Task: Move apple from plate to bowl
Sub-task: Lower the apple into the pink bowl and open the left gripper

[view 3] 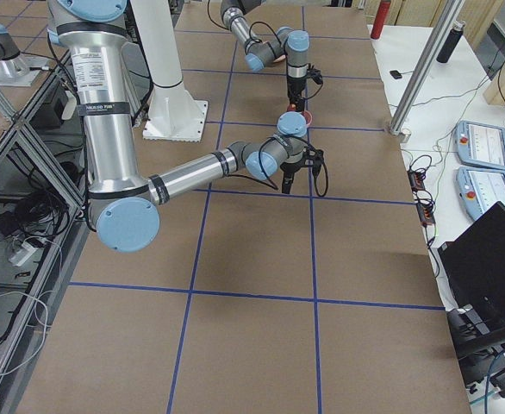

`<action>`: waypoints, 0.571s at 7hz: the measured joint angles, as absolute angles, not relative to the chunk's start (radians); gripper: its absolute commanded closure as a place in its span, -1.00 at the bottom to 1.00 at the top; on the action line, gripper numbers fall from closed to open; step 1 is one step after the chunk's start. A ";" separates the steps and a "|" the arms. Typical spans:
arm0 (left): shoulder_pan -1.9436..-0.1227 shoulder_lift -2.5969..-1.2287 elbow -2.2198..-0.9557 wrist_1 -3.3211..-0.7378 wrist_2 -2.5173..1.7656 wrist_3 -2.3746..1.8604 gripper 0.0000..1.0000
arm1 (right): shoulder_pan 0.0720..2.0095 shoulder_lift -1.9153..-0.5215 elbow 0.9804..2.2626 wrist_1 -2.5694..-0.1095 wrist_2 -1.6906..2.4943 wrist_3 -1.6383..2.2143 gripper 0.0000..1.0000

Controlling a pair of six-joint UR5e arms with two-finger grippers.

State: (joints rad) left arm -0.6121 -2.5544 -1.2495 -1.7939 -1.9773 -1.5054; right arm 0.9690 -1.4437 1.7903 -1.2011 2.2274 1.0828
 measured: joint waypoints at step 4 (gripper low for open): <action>-0.612 -2.550 -1.255 -1.799 -1.977 -1.503 -0.69 | 0.969 -1.442 1.790 -1.201 2.227 1.086 -1.00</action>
